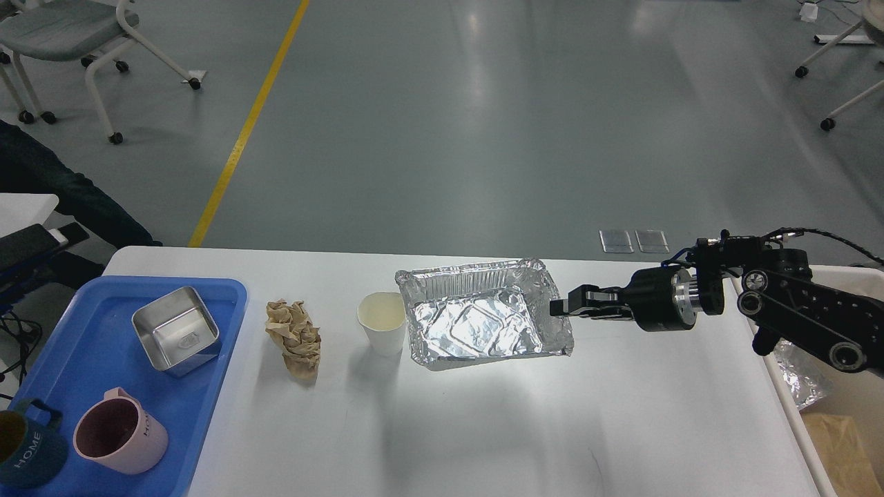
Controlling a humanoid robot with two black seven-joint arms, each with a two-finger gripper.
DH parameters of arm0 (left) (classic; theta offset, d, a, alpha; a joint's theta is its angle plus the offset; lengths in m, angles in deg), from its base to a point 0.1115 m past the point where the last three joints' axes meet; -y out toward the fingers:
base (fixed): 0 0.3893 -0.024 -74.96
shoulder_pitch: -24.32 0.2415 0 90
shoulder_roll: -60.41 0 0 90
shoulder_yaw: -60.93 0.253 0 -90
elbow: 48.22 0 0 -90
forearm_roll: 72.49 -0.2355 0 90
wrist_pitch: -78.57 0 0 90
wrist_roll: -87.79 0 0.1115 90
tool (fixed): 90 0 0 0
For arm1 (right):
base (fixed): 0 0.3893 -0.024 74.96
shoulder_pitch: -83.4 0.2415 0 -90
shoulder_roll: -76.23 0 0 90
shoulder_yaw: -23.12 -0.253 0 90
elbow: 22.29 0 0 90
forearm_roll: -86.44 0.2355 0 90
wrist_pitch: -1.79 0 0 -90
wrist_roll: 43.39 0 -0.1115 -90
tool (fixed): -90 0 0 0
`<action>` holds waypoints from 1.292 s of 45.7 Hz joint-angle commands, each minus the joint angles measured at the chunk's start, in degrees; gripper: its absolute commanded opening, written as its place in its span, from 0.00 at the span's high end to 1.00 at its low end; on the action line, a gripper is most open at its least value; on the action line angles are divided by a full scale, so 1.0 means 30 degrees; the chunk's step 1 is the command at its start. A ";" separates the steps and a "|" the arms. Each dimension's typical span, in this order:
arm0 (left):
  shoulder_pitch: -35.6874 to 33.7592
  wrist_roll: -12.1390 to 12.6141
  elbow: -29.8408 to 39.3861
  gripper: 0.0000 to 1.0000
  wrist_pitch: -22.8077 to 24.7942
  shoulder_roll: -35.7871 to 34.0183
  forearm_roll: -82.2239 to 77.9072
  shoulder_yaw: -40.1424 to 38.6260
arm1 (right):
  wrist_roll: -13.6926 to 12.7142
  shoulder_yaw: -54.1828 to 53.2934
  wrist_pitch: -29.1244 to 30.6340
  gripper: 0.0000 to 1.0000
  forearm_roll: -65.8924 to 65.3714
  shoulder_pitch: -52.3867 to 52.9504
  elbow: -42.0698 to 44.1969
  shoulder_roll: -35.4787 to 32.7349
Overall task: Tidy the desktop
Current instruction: 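Hold the foil tray with the right gripper and reach the left gripper toward the crackers, then grasp the white paper cup with the left gripper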
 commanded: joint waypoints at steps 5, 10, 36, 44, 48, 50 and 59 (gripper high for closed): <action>-0.2336 0.2587 -0.1203 0.04 0.2082 0.2861 -0.3117 0.0094 | 0.0002 0.0031 -0.0105 1.00 -0.0053 0.0001 0.0023 0.0060; -0.4473 0.4230 -0.2258 0.04 0.2872 0.4737 -0.5435 0.1175 | 0.0002 0.0031 -0.0106 1.00 -0.0053 -0.0028 0.0023 0.0002; -1.4409 0.4495 -0.7824 0.04 0.2434 1.2939 -0.7808 1.1782 | 0.0002 -0.0027 -0.0340 1.00 -0.0053 -0.0497 -0.0065 -0.0116; -1.4848 0.4847 -0.9700 0.04 0.2463 1.5343 -0.8280 1.2837 | 0.0031 -0.0027 -0.0487 1.00 -0.0024 -0.0527 -0.0065 -0.0203; -1.5112 0.4818 -1.0286 0.04 0.2434 1.6047 -0.8280 1.3453 | 0.0060 -0.0086 -0.0487 1.00 -0.0024 -0.0614 -0.0094 -0.0291; -1.5171 0.4789 -1.0579 0.05 0.2434 1.6369 -0.8280 1.3600 | 0.0031 -0.0086 -0.0487 1.00 -0.0024 -0.0614 -0.0094 -0.0292; -1.5201 0.4759 -1.1956 0.09 0.2405 1.7893 -0.8280 1.4215 | 0.0060 -0.0086 -0.0516 1.00 -0.0024 -0.0732 -0.0094 -0.0292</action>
